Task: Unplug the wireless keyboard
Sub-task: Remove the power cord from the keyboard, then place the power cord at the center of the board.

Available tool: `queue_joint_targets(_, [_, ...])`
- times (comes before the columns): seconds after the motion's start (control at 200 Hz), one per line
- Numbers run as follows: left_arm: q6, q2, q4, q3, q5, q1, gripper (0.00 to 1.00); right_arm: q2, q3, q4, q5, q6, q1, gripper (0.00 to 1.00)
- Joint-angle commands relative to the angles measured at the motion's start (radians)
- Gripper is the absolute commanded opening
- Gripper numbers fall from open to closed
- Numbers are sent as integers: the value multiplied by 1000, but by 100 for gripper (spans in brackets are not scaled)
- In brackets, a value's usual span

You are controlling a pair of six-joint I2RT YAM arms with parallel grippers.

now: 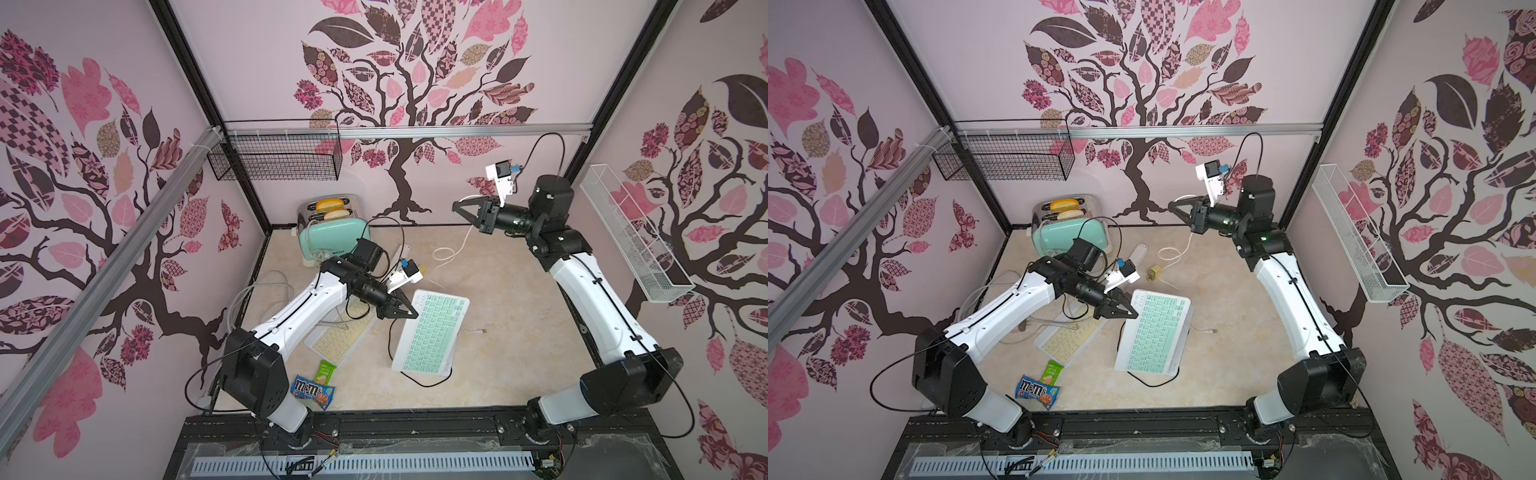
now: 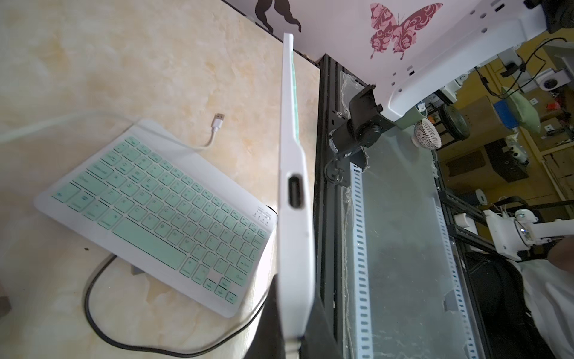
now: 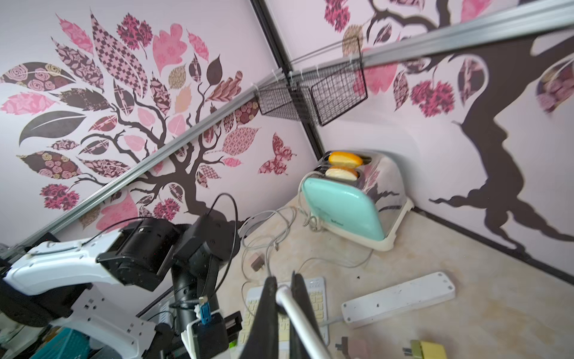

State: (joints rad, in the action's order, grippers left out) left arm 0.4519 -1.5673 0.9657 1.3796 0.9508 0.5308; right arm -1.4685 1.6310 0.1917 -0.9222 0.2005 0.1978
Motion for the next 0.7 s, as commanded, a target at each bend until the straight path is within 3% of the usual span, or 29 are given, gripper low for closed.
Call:
queue_joint_targets(0.0, [18,35,14,17,43,-5,0,15,52,-5,44,-22,15,0])
queue_joint_targets(0.1, [-14,78,-18,11,7,-9,0,15,86,137,172,-100,0,0])
queue_joint_targets(0.23, [-189,184,-204,-85,-146,-49,0,-38,138,393,536,-188,-16,0])
queue_joint_targets(0.31, [-261,242,-260,-133,-159,-107,0,-89,158,495,660,-212,-44,0])
queue_joint_targets(0.445, [-325,336,-312,-190,-184,-170,0,-150,125,458,736,-234,-95,0])
queue_joint_targets(0.695, [-353,378,-324,-204,-246,-196,0,-396,208,408,704,-264,-114,0])
